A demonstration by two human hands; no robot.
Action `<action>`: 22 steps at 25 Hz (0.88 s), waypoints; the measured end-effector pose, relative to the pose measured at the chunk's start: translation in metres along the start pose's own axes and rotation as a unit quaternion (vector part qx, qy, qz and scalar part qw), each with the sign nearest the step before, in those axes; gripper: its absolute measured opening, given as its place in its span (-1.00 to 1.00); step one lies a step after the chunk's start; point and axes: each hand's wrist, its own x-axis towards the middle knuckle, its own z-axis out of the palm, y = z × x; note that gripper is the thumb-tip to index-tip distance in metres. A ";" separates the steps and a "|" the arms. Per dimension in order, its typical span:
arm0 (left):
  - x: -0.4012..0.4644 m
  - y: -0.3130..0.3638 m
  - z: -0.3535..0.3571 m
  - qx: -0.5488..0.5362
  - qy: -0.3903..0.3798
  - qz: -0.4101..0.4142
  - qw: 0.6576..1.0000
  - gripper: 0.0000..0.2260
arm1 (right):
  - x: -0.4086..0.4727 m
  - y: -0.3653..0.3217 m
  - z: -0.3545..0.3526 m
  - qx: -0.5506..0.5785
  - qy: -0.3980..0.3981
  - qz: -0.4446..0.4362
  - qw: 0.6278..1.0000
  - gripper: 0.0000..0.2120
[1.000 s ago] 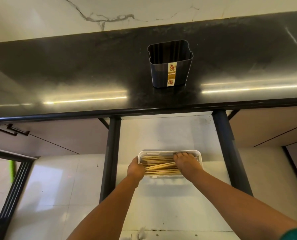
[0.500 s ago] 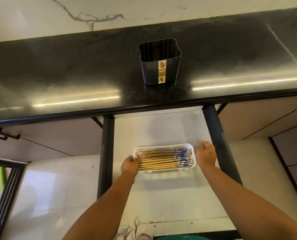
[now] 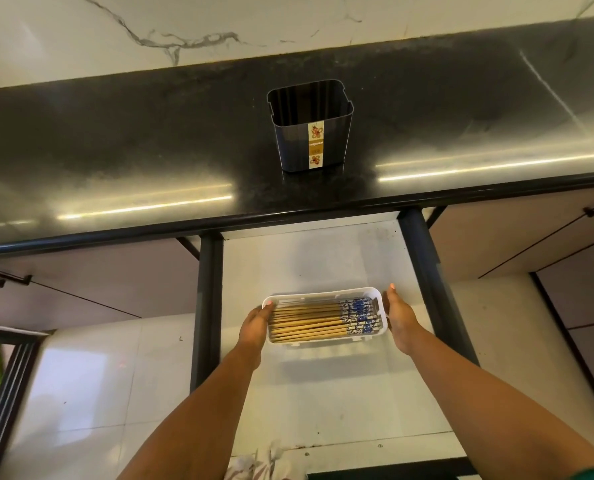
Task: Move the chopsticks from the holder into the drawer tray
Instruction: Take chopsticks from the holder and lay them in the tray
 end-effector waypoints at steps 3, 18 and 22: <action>0.001 -0.004 0.000 -0.006 0.031 -0.009 0.999 -0.73 | -0.001 -0.001 0.004 -0.028 -0.015 0.003 0.999 -0.41; -0.006 -0.015 0.003 0.107 0.108 0.002 0.988 -0.74 | 0.000 0.017 -0.004 -0.107 0.092 -0.027 0.990 -0.41; -0.006 -0.013 0.000 0.088 0.097 -0.020 0.991 -0.77 | 0.000 0.019 -0.007 -0.127 0.111 -0.055 0.984 -0.42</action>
